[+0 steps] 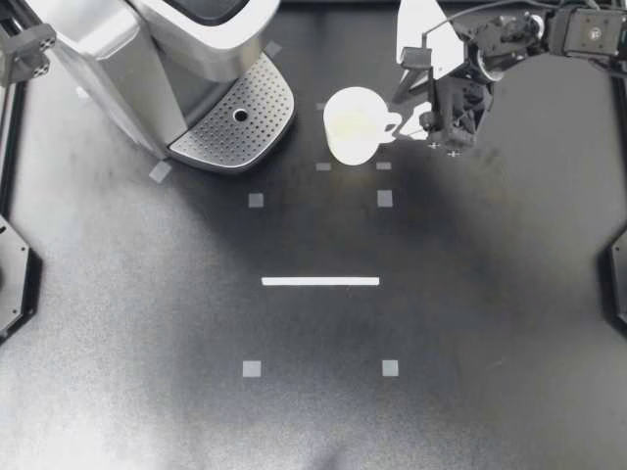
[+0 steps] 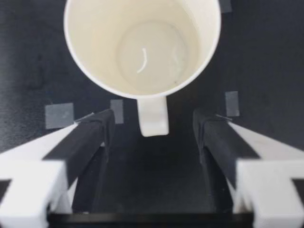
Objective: Place the coffee capsule inside the capsule container, then place the cup onto the center of the cup tray.
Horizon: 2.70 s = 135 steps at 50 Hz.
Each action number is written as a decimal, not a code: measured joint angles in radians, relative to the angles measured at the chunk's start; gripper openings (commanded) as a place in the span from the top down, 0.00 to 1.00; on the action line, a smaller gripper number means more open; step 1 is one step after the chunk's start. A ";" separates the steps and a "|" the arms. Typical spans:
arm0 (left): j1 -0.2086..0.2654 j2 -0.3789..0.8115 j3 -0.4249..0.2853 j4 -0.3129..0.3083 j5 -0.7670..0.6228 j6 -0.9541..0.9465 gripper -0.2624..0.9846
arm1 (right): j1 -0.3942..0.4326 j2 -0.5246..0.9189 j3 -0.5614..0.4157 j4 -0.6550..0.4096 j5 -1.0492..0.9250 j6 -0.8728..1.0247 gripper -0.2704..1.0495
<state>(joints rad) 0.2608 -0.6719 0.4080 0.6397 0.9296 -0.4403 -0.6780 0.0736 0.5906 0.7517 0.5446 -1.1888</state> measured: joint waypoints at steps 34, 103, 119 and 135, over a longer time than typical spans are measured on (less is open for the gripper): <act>0.000 0.000 0.025 0.005 -0.023 -0.003 0.71 | 0.032 0.043 0.000 -0.003 -0.051 0.000 0.50; 0.000 -0.057 0.057 0.006 -0.026 -0.006 0.71 | 0.124 0.155 -0.296 0.008 0.008 0.078 0.73; 0.000 -0.078 0.072 0.005 -0.026 -0.008 0.71 | 0.126 0.224 -0.374 0.002 0.012 0.081 0.73; 0.000 -0.080 0.072 0.006 -0.026 -0.006 0.71 | 0.127 0.253 -0.414 -0.003 0.020 0.081 0.73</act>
<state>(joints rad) 0.2608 -0.7517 0.4801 0.6458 0.9035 -0.4464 -0.5507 0.3267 0.1764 0.7486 0.5645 -1.1075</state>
